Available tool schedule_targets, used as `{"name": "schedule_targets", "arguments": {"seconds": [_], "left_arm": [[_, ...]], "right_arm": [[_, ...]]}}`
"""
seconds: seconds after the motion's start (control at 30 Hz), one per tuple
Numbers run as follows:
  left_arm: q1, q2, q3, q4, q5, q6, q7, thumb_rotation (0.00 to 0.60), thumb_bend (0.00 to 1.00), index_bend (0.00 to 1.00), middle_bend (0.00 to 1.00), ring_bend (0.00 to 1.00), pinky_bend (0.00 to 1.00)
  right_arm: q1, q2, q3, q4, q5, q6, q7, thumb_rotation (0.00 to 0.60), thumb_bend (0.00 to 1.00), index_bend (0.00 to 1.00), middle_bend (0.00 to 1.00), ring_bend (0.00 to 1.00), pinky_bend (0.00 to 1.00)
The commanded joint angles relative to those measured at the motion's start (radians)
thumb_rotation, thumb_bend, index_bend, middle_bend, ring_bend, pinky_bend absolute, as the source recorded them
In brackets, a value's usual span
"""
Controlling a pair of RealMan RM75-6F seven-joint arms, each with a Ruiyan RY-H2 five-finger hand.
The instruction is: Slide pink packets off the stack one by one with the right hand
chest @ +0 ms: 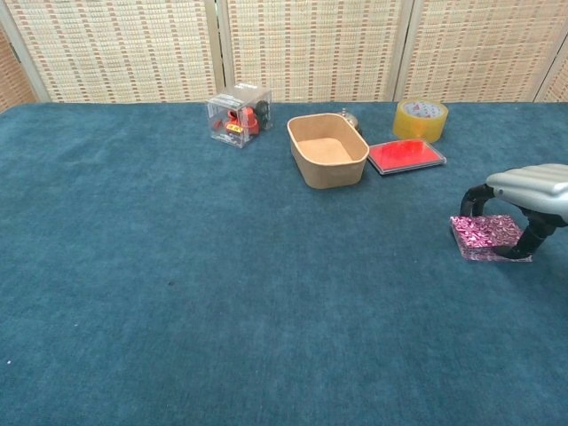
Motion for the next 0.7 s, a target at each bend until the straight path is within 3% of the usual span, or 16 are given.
{"name": "schedule_targets", "arguments": {"seconds": [0.03, 0.27, 0.7], "left_arm": [[0.0, 0.0, 0.0, 0.001, 0.001, -0.001, 0.0, 0.6, 0.45, 0.0, 0.0, 0.0, 0.06], [-0.001, -0.001, 0.001, 0.001, 0.001, -0.001, 0.002, 0.6, 0.46, 0.0, 0.0, 0.0, 0.06], [0.002, 0.002, 0.002, -0.002, 0.006, 0.006, -0.006, 0.6, 0.46, 0.0, 0.0, 0.0, 0.06]], "right_arm": [[0.0, -0.005, -0.003, 0.003, -0.007, 0.012, 0.002, 0.6, 0.28, 0.42, 0.32, 0.17, 0.04], [-0.002, -0.023, -0.012, 0.014, -0.02, 0.055, -0.025, 0.6, 0.28, 0.55, 0.4, 0.28, 0.14], [-0.019, -0.005, -0.013, -0.048, -0.094, 0.139, -0.024, 0.6, 0.29, 0.67, 0.46, 0.32, 0.15]]}}
